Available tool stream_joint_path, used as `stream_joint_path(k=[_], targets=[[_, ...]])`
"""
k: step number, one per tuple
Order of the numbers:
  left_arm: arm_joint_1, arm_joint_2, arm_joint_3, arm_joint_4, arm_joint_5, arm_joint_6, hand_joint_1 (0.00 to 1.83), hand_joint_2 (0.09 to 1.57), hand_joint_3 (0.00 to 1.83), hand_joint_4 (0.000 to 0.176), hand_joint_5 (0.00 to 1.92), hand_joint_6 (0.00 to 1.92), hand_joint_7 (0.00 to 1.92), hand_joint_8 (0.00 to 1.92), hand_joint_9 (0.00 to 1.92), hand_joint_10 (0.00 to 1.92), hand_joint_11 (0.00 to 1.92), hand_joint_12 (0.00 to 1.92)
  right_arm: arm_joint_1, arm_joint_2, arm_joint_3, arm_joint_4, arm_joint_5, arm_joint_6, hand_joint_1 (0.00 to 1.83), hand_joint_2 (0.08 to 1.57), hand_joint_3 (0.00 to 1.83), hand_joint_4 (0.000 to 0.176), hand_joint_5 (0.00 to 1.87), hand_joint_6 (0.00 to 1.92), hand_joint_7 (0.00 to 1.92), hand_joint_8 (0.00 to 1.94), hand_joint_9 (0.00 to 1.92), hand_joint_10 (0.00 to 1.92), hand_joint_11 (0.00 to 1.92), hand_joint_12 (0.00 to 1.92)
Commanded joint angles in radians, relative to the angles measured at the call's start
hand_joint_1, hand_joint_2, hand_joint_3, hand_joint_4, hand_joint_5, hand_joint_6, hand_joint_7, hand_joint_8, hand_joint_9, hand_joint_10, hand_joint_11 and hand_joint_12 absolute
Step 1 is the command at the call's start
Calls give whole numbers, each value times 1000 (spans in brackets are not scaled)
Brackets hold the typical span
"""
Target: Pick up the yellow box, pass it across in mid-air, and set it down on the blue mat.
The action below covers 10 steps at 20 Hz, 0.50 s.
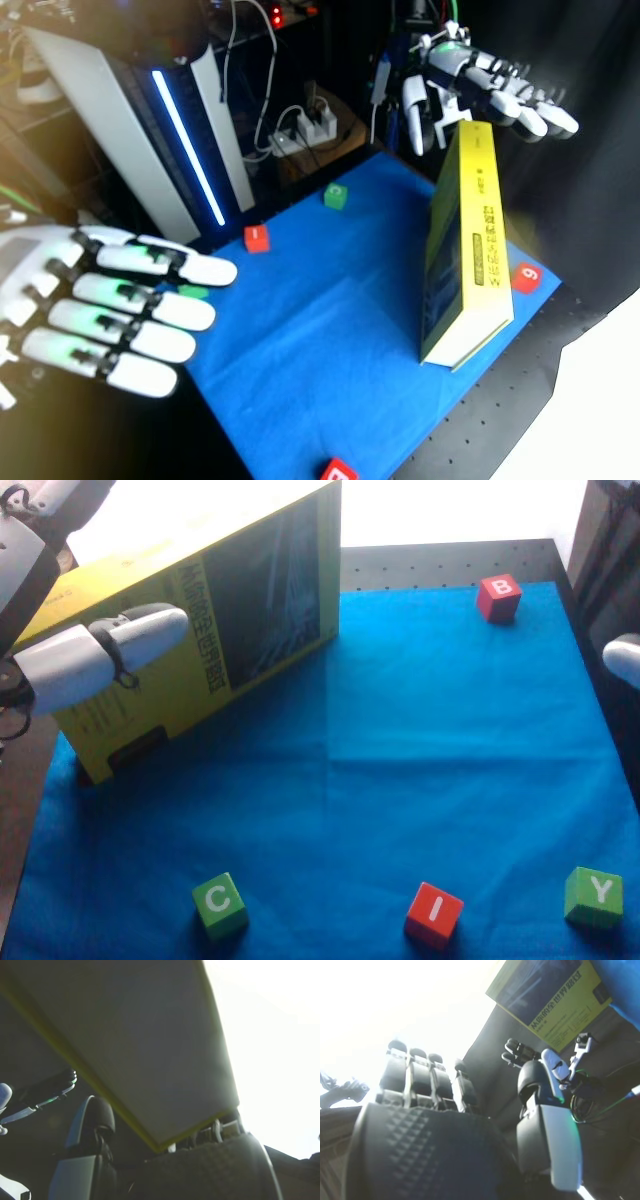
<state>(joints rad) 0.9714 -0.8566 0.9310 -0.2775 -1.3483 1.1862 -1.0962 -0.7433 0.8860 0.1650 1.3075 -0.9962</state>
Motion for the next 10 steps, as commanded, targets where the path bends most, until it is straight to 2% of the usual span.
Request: stream_joint_path(k=[1,2,3,5,6,7,8,9,10], targets=[[-6,1,-4,11,-135,1,452,1205,20,132,0,0,0,0,0,0,0,0,8,5,1,8,121,1,342,1251,18,0,0,0,0,0,0,0,0,0],[-6,1,-4,11,-135,1,431,1208,17,156,0,0,0,0,0,0,0,0,8,4,0,8,121,1,329,1251,13,0,0,0,0,0,0,0,0,0],[-6,1,-4,10,-132,1,438,1211,14,156,0,0,0,0,0,0,0,0,8,4,-1,8,121,1,328,1253,13,0,0,0,0,0,0,0,0,0],[-6,1,-4,1,-128,3,495,1202,5,138,0,0,0,0,0,0,0,0,8,3,-1,9,121,1,294,1261,12,0,0,0,0,0,0,0,0,0],[-6,0,-4,-8,-123,5,530,1192,0,133,0,0,0,0,0,0,0,0,8,3,-1,9,121,1,289,1254,8,15,0,0,0,0,0,0,0,0],[-7,-1,-2,-20,-115,7,544,1172,0,141,0,0,0,0,0,0,0,0,8,3,-1,9,121,1,283,1253,6,20,0,0,0,0,0,0,0,0],[-7,-8,5,-37,-96,9,561,1151,0,146,0,0,0,0,0,0,0,0,8,3,-2,10,121,1,295,1260,8,12,0,0,0,0,0,0,0,0],[-7,-14,12,-53,-80,9,582,1146,0,141,0,0,0,0,0,0,0,0,8,2,-3,11,121,1,326,1267,8,9,0,0,0,0,0,0,0,0],[-7,-22,21,-74,-57,9,620,1140,0,130,0,0,0,0,0,0,0,0,8,1,-4,11,121,1,322,1270,7,28,0,0,0,0,0,0,0,0]])
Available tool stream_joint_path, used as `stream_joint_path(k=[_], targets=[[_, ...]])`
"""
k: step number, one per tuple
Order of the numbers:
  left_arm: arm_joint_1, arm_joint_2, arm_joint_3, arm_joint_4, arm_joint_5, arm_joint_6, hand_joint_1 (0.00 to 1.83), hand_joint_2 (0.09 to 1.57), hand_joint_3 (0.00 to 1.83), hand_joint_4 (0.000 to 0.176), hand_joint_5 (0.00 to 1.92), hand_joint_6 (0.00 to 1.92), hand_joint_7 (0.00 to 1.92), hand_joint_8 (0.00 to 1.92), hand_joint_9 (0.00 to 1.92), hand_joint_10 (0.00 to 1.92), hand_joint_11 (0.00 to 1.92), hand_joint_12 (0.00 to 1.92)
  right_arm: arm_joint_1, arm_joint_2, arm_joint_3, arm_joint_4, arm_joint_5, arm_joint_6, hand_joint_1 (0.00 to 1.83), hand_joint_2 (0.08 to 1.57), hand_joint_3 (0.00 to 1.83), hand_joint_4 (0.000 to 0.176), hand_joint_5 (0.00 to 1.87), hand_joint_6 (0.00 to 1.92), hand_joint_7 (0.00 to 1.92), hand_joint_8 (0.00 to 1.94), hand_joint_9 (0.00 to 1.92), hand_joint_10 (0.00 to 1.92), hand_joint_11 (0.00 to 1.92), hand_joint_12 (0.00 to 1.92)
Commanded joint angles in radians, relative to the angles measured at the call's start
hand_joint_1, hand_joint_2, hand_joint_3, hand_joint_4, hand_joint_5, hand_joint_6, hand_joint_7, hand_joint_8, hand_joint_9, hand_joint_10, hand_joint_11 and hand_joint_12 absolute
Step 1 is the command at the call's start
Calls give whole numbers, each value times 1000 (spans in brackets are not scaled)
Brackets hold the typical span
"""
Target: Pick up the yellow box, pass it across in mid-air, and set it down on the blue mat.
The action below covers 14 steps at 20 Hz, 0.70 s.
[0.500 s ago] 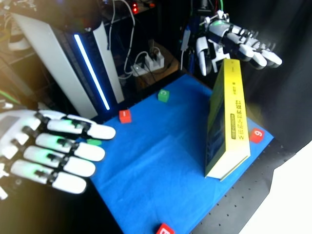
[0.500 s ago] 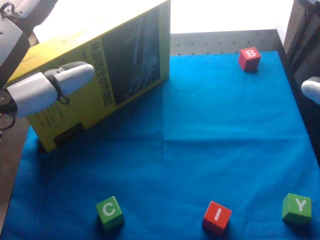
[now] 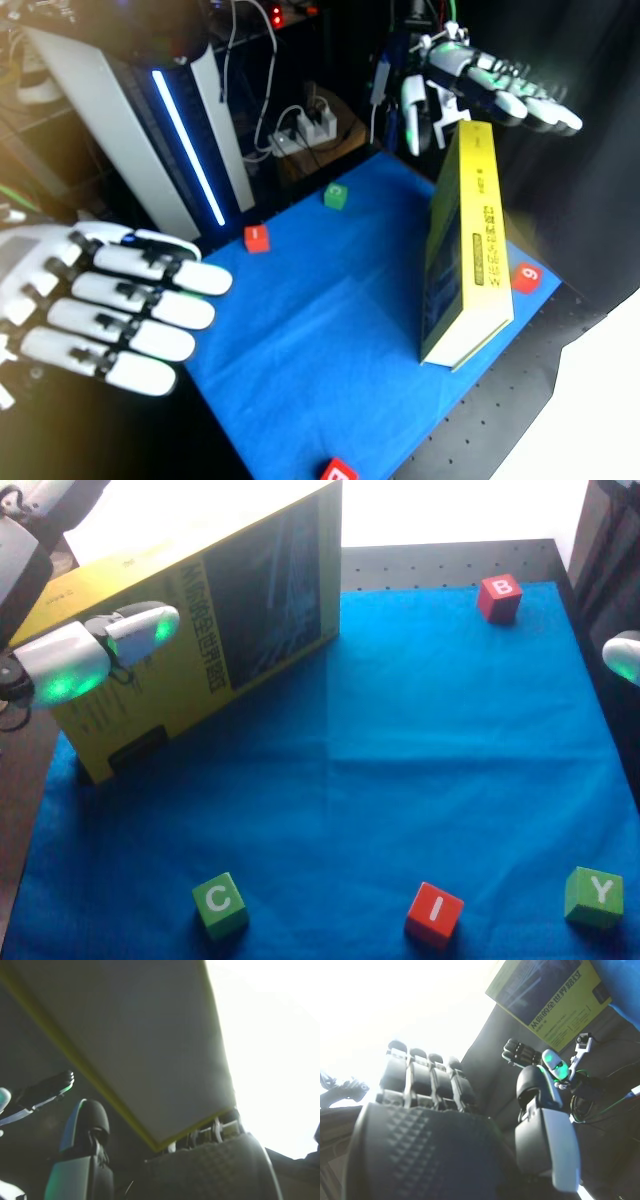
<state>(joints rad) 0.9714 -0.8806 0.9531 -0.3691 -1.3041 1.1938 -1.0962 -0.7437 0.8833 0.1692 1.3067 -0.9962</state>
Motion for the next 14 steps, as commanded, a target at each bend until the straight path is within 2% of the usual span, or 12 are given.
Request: stream_joint_path(k=[1,3,5,6,7,8,9,10,11,12,13,14], targets=[[-7,-8,10,-5,-77,1,643,1135,0,148,0,0,0,0,0,0,0,0,8,1,-2,8,122,1,329,1267,4,41,0,0,0,0,0,0,0,0],[-7,-29,33,-46,-21,1,659,1122,0,146,0,0,0,0,0,0,0,0,8,1,-4,9,122,1,331,1271,5,36,0,0,0,0,0,0,0,0],[-8,-53,58,-82,32,-1,731,1100,0,173,0,0,0,0,0,0,0,0,7,-1,-5,13,122,1,354,1275,5,35,0,0,0,0,0,0,0,0],[-8,-63,69,-97,57,-3,799,1088,0,139,0,0,0,0,0,0,0,0,6,-1,-6,15,122,1,377,1279,5,33,0,0,0,0,0,0,0,0],[-8,-71,77,-102,70,-12,825,1081,0,95,0,0,0,0,0,0,16,7,5,-1,-7,16,122,1,391,1286,6,30,0,0,0,0,0,0,0,0],[-8,-77,82,-107,78,-15,876,1080,0,54,0,0,0,0,0,0,2,277,4,-1,-8,17,122,1,410,1286,4,21,0,0,0,0,0,0,0,0],[-8,-81,85,-109,81,-21,893,1089,0,12,83,0,128,6,139,40,0,884,3,-1,-9,19,122,1,399,1286,3,23,0,0,0,0,0,0,0,0],[-8,-81,85,-110,80,-27,956,1096,2,0,458,159,533,264,448,711,224,1494,2,-1,-10,20,122,1,404,1282,1,32,0,0,0,0,0,0,0,0],[-7,-82,84,-105,80,-32,1039,1164,6,0,757,1043,654,1372,688,1627,672,1836,1,-2,-10,21,122,1,398,1285,2,34,0,0,0,0,0,0,0,0],[-6,-83,80,-101,75,-32,1079,1088,0,0,738,1744,769,1811,889,1862,963,1904,1,-2,-11,22,122,1,391,1287,3,37,0,0,0,0,0,0,0,0],[-6,-83,76,-96,68,-32,1086,1059,0,0,908,1886,985,1899,1127,1909,1239,1918,1,-2,-11,23,122,1,393,1293,5,28,0,0,0,0,0,0,0,0],[-6,-82,73,-91,61,-32,1095,1054,0,0,1030,1914,1159,1917,1310,1919,1423,1920,0,-2,-11,23,122,1,403,1295,5,24,0,0,0,0,0,0,0,0]])
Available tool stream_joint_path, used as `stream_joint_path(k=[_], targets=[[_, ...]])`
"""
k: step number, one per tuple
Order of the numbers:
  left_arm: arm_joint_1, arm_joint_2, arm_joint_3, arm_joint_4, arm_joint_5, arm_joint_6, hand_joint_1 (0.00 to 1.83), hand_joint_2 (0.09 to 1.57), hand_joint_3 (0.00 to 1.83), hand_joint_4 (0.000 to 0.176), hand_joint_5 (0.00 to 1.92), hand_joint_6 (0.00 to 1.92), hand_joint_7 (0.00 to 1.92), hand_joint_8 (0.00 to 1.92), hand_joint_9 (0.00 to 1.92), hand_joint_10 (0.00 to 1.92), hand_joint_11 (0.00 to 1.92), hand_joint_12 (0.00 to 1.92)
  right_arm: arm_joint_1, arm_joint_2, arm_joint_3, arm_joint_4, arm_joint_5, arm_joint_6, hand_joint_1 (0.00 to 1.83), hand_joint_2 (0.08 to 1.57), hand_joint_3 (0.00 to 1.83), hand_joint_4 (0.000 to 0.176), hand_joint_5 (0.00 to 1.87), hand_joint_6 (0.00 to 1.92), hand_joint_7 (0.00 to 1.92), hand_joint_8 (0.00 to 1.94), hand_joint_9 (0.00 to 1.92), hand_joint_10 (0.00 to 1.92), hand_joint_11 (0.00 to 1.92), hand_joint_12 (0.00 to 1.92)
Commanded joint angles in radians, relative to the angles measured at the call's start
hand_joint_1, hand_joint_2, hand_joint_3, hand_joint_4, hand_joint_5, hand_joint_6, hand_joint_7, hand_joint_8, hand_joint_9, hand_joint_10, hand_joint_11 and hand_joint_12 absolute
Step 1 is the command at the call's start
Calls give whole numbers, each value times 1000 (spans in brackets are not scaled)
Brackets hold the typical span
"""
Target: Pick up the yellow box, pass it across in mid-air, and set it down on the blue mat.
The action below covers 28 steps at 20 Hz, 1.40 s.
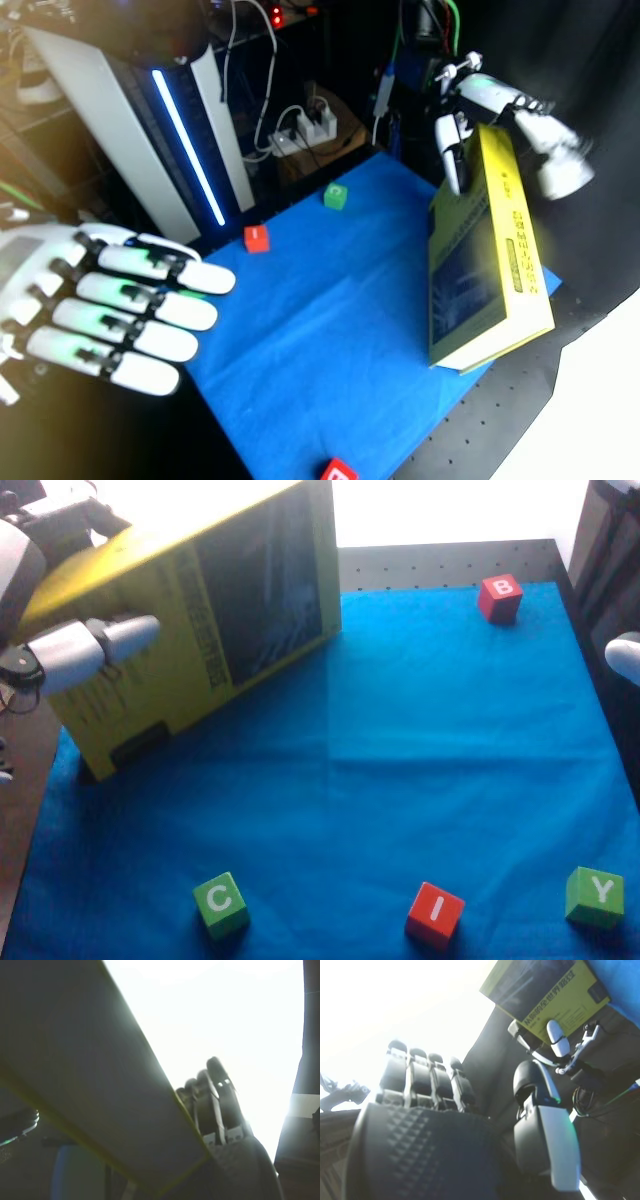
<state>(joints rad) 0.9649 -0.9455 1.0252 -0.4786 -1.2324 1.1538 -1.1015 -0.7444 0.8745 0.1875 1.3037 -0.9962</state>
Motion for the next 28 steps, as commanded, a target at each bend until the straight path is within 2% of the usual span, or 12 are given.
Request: stream_joint_path(k=[1,3,6,11,13,16,18,22,23,24,26,28], targets=[[1,-16,-6,32,-26,8,1140,1089,3,0,1148,1920,1313,1920,1454,1921,1562,1921,5,-2,-2,6,125,1,425,1303,6,10,0,0,0,0,0,0,0,0],[1,-8,-18,56,-51,8,1236,1111,8,0,1264,1921,1388,1921,1489,1921,1601,1921,5,-3,-3,8,125,1,433,1305,6,0,0,0,0,0,0,0,0,0],[1,9,-37,90,-102,8,1282,1180,20,0,1277,1921,1455,1921,1579,1921,1668,1921,5,-4,-3,9,125,1,522,1294,0,62,0,0,0,0,0,0,0,0],[1,53,-75,164,-222,8,1336,1206,10,0,1188,1921,1411,1921,1563,1921,1627,1921,5,-1,-2,7,126,1,493,1305,3,92,0,0,0,0,0,0,0,0],[-9,59,-83,198,-245,8,1260,1201,6,0,1195,1921,1412,1921,1566,1921,1630,1921,21,0,-1,-13,139,1,442,1308,4,34,0,0,0,0,5,1,21,16],[-56,45,-74,252,-217,9,1316,1176,0,0,1191,1921,1413,1921,1566,1921,1630,1921,76,0,5,-67,141,1,488,1320,3,37,0,0,0,0,0,0,0,0],[-95,25,-65,297,-183,9,1332,1164,0,0,1192,1921,1419,1921,1561,1921,1629,1921,107,-6,11,-85,140,1,576,1297,0,0,0,0,0,0,0,0,0,0],[-144,-25,-37,378,-93,-31,1289,1168,0,0,1204,1921,1448,1921,1602,1921,1671,1921,194,-46,40,-128,78,1,618,1210,0,47,0,0,0,0,0,0,60,31],[-150,-31,-35,397,-84,-41,1268,1148,0,0,1241,1921,1449,1921,1581,1921,1653,1921,237,-62,51,-148,24,1,636,1198,0,25,0,0,0,0,1,0,11,319],[-152,-33,-37,406,-85,-41,1274,1135,0,0,1247,1921,1445,1921,1570,1921,1649,1921,273,-80,63,-168,-32,1,673,1165,0,30,0,0,0,0,12,3,1,660],[-162,-38,-36,434,-103,-58,1256,1149,0,0,1264,1921,1459,1921,1588,1921,1670,1921,311,-122,86,-192,-121,1,732,1130,0,80,0,0,0,0,0,0,0,935],[-185,-40,-39,466,-126,-59,1292,1162,1,0,1277,1921,1468,1921,1614,1921,1686,1921,315,-137,93,-195,-158,1,691,1110,0,64,0,0,0,0,0,0,0,494]])
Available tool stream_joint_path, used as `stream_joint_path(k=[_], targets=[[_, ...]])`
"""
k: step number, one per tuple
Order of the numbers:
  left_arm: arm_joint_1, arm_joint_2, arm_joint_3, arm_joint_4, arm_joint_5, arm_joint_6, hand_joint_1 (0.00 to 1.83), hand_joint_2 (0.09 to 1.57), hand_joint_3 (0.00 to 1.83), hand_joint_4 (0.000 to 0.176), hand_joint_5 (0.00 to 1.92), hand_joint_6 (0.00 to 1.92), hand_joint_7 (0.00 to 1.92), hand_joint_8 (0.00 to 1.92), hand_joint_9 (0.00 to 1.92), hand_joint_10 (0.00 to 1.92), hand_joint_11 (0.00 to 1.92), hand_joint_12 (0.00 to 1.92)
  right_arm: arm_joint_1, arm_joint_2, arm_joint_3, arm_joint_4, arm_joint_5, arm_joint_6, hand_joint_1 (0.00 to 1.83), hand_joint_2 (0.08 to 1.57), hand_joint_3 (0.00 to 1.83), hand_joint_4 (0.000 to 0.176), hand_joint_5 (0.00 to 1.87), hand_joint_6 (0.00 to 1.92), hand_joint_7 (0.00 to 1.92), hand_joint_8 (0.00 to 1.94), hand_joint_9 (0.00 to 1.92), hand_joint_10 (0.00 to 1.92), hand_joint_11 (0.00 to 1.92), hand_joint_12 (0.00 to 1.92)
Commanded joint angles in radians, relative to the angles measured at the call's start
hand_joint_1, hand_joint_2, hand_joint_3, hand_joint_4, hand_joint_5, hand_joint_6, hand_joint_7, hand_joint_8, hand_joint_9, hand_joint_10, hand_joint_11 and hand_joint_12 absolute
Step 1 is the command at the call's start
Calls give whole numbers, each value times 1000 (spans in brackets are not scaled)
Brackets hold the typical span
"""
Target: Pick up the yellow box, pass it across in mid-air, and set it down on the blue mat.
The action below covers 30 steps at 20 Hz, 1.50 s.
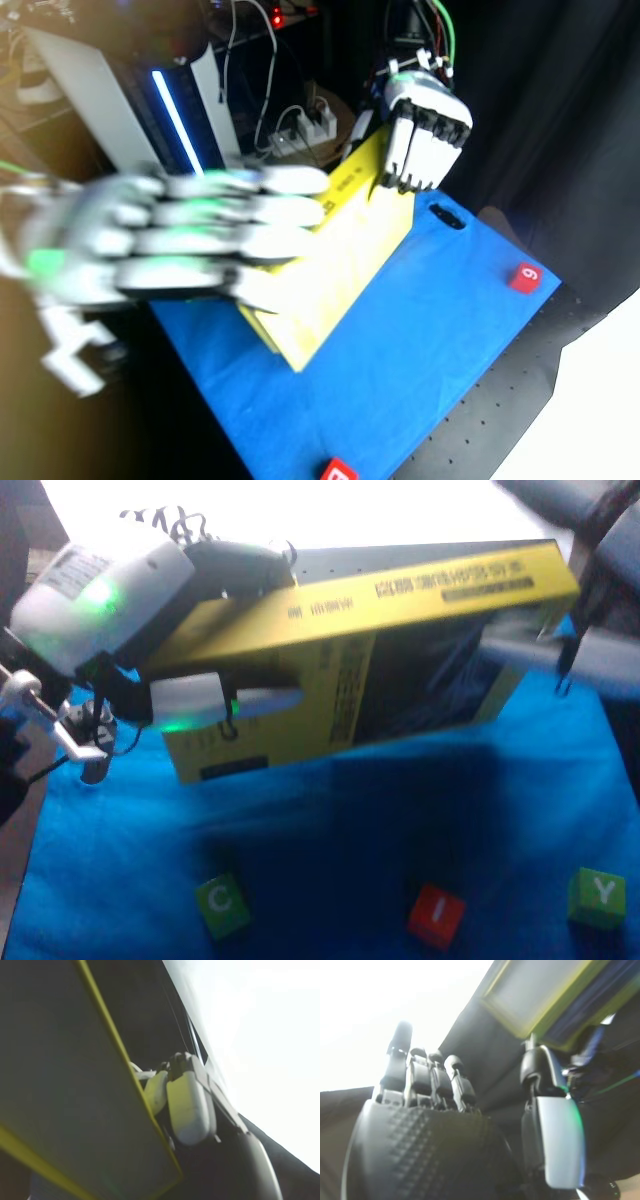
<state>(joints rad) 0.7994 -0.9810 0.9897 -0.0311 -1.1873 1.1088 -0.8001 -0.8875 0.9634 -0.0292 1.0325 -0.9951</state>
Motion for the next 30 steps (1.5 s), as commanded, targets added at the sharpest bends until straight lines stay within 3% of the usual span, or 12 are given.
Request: stream_joint_path(k=[1,5,6,7,8,9,13,24,25,26,27,30], targets=[[-27,-4,-7,33,-191,-14,1207,1205,17,0,1206,1921,1447,1921,1590,1921,1668,1921,15,1,8,22,99,0,647,1101,0,41,0,0,0,0,0,0,0,223],[-38,0,-16,67,-264,-14,1255,1166,0,0,1250,1921,1418,1921,1516,1921,1577,1921,25,-5,19,22,65,0,646,1142,15,0,0,0,0,0,0,0,0,1],[-39,1,-17,73,-276,-14,1248,1167,0,0,1264,1921,1445,1921,1514,1921,1575,1921,29,-5,23,25,62,0,675,1184,0,0,89,9,79,24,70,5,0,244],[-39,1,-18,76,-282,-14,1247,1180,3,0,1253,1921,1455,1921,1517,1921,1578,1921,33,-6,26,25,56,0,890,1178,0,0,272,676,403,678,364,1032,244,1478],[-39,1,-18,76,-285,-14,1249,1181,3,0,1189,1921,1459,1921,1519,1921,1580,1921,37,-8,29,25,47,0,1074,1272,28,0,475,1384,673,1378,642,1733,690,1832],[-39,1,-18,76,-286,-14,1250,1170,0,0,1248,1921,1453,1921,1514,1921,1574,1921,41,-9,31,25,41,0,1244,1226,1,0,728,1814,1011,1828,1150,1883,1250,1903],[-39,2,-18,76,-274,-14,1249,1168,0,0,1259,1921,1451,1921,1514,1921,1574,1921,50,-11,40,35,30,0,1452,1222,0,0,1232,1921,1398,1941,1511,1921,1607,1921],[-31,19,-15,24,-205,-14,1247,1180,3,0,1252,1921,1456,1921,1517,1921,1578,1921,73,-2,49,35,29,0,1502,1190,0,0,1137,1921,1321,1941,1433,1921,1515,1921],[-24,25,-16,13,-210,-14,673,1038,0,60,250,403,290,383,303,383,315,1846,73,0,49,36,29,0,1529,1183,0,0,1161,1921,1342,1941,1467,1921,1552,1921],[-15,33,-18,-1,-215,-14,692,879,53,153,49,80,57,76,60,76,62,509,73,4,48,37,29,0,1550,1176,0,0,1176,1921,1359,1941,1484,1921,1570,1921],[-11,37,-19,-7,-217,-14,603,956,37,156,9,15,11,14,11,14,12,101,73,6,47,39,29,0,1546,1168,0,0,1192,1921,1367,1941,1485,1921,1560,1921],[19,58,-23,-45,-232,-13,565,966,18,126,0,0,0,0,0,0,0,0,72,26,37,50,29,0,1450,1205,0,0,1177,1921,1383,1941,1497,1921,1575,1921]])
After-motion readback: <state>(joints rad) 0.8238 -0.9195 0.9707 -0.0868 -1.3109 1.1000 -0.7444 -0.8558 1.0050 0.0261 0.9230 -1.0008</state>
